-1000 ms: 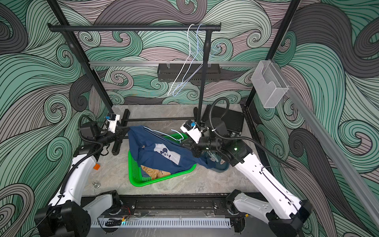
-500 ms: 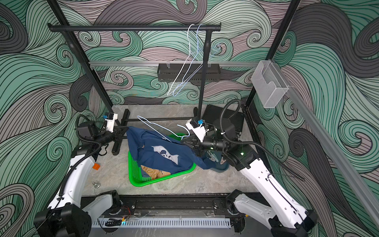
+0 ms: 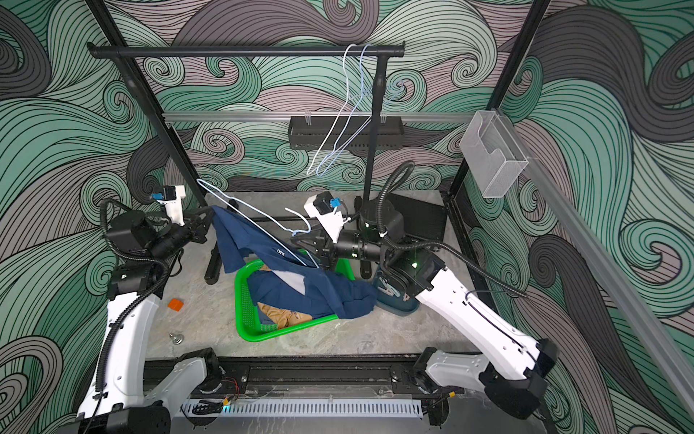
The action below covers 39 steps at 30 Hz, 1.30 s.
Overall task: Remove the clothespins securing t-shirts to the hanger
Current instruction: Remove the T-shirt from the hanger.
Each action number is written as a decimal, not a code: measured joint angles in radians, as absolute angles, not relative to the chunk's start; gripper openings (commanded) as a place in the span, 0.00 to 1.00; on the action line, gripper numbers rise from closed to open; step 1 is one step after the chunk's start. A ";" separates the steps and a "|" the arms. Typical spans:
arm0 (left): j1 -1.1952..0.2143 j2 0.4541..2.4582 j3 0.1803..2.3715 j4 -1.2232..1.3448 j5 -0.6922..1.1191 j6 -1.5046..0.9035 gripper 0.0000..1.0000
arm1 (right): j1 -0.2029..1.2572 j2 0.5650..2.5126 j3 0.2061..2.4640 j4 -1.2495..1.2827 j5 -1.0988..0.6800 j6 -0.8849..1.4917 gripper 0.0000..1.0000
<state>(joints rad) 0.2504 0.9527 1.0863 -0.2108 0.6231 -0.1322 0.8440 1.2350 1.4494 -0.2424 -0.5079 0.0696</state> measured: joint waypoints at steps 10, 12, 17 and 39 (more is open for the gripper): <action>0.273 0.971 1.148 -0.156 0.616 -0.291 0.00 | 0.845 1.317 1.600 -0.220 -0.448 0.033 0.00; 0.293 1.001 1.187 -0.112 0.608 -0.360 0.00 | 0.845 1.317 1.604 -0.220 -0.440 0.030 0.00; 0.321 1.058 1.276 -0.031 0.580 -0.471 0.00 | 0.840 1.287 1.604 -0.204 -0.404 0.026 0.00; 0.252 0.965 1.043 -0.009 0.585 -0.464 0.00 | 0.764 1.370 1.788 0.065 -0.377 0.231 0.00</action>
<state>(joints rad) 0.2520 0.9646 1.0428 -0.0093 0.5854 -0.4637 0.7643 1.3701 1.7882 0.0647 -0.3771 0.2306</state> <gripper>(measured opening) 0.048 0.052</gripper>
